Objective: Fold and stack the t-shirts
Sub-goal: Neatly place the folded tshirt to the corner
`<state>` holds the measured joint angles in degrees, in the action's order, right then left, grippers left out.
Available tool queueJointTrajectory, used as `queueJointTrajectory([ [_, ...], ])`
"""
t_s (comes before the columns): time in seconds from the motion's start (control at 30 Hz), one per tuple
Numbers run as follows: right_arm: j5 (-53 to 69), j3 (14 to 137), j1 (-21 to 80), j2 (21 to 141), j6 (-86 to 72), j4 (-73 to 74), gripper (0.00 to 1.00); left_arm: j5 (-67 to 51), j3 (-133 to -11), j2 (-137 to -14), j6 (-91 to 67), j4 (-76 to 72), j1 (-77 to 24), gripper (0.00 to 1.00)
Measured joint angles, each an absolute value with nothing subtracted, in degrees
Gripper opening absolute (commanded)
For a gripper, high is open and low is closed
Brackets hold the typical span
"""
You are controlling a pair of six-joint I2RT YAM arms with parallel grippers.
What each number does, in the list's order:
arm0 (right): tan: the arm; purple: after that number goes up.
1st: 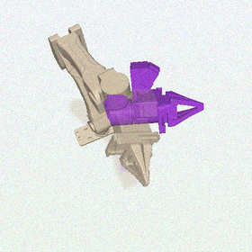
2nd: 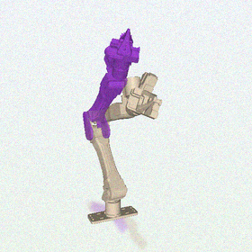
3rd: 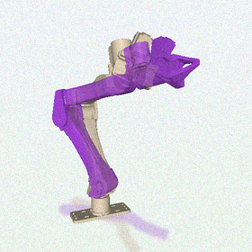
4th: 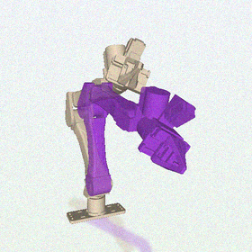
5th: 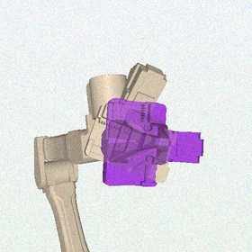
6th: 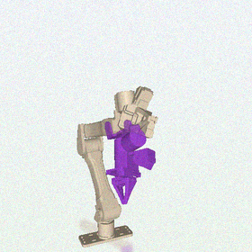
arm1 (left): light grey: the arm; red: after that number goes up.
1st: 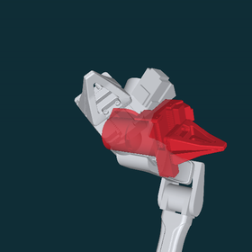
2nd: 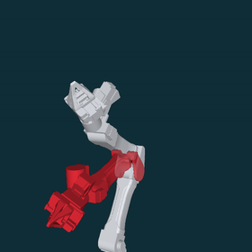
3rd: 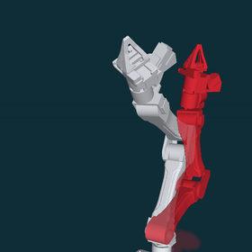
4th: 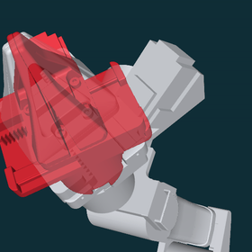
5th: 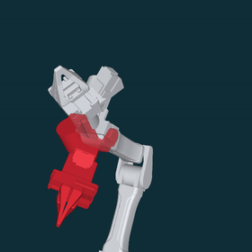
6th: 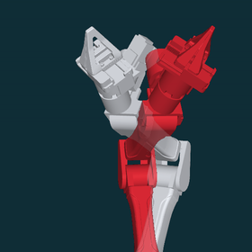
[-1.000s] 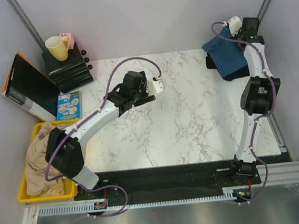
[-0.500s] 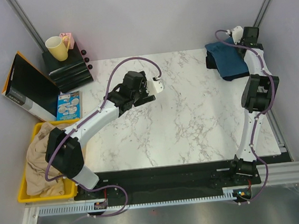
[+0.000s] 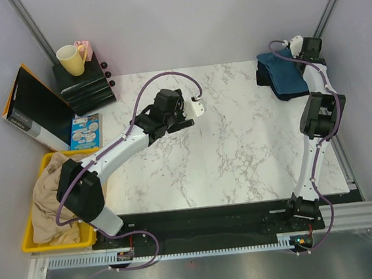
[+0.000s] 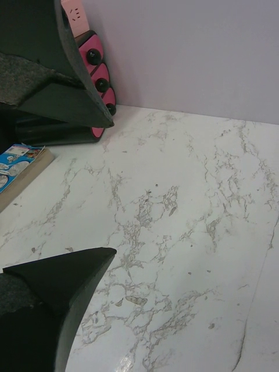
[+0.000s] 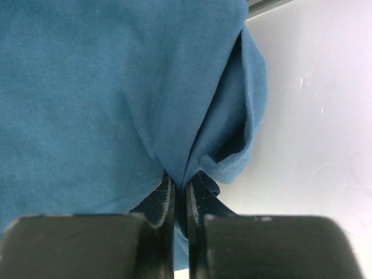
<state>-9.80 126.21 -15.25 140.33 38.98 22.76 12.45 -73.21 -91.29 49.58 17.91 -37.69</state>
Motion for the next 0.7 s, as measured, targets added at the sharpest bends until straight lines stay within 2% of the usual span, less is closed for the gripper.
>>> queueJointTrajectory([
  [0.03, -10.07, 126.21, -15.25, 140.51, 38.83, 22.63, 0.47, 12.56, -73.21, -91.29, 49.58, 17.91, -37.74, 0.90],
  [0.07, -10.63, 126.21, -15.25, 140.75, 39.27, 22.55, 0.52, 12.58, -73.21, -91.29, 49.58, 17.91, -37.76, 0.90],
  [0.1, -11.29, 126.15, -15.25, 140.90, 38.79, 22.48, 0.71, 12.64, -73.21, -91.29, 49.58, 17.91, -37.76, 0.90],
  [0.2, -13.82, 125.34, -15.55, 141.08, 38.48, 20.86, 0.76, 13.06, -73.21, -91.29, 49.58, 17.93, -37.74, 0.90],
  [0.3, -15.97, 122.93, -15.90, 140.94, 38.30, 17.87, 0.76, 13.21, -73.21, -91.29, 49.58, 17.96, -37.76, 0.90],
  [0.37, -17.15, 120.49, -15.99, 140.66, 37.78, 16.05, 0.74, 13.26, -73.21, -91.29, 49.58, 17.98, -37.76, 0.90],
  [0.47, -17.72, 117.12, -15.99, 139.63, 36.80, 13.74, 0.53, 13.30, -73.23, -91.29, 49.58, 18.04, -37.80, 0.90],
  [0.5, -17.56, 115.98, -15.99, 138.91, 36.34, 13.61, 0.41, 13.30, -73.23, -91.29, 49.58, 18.11, -37.82, 0.90],
  [0.53, -16.67, 114.85, -15.92, 137.97, 35.86, 13.63, 0.35, 13.32, -73.23, -91.29, 49.58, 18.17, -37.87, 0.90],
  [0.6, -14.83, 112.84, -15.92, 135.85, 34.89, 13.96, 0.31, 13.39, -73.23, -91.29, 49.58, 18.26, -38.02, 0.90],
  [0.7, -13.56, 112.53, -15.75, 133.82, 33.19, 14.02, 0.33, 13.41, -73.23, -91.29, 49.58, 18.35, -38.15, 0.90],
])
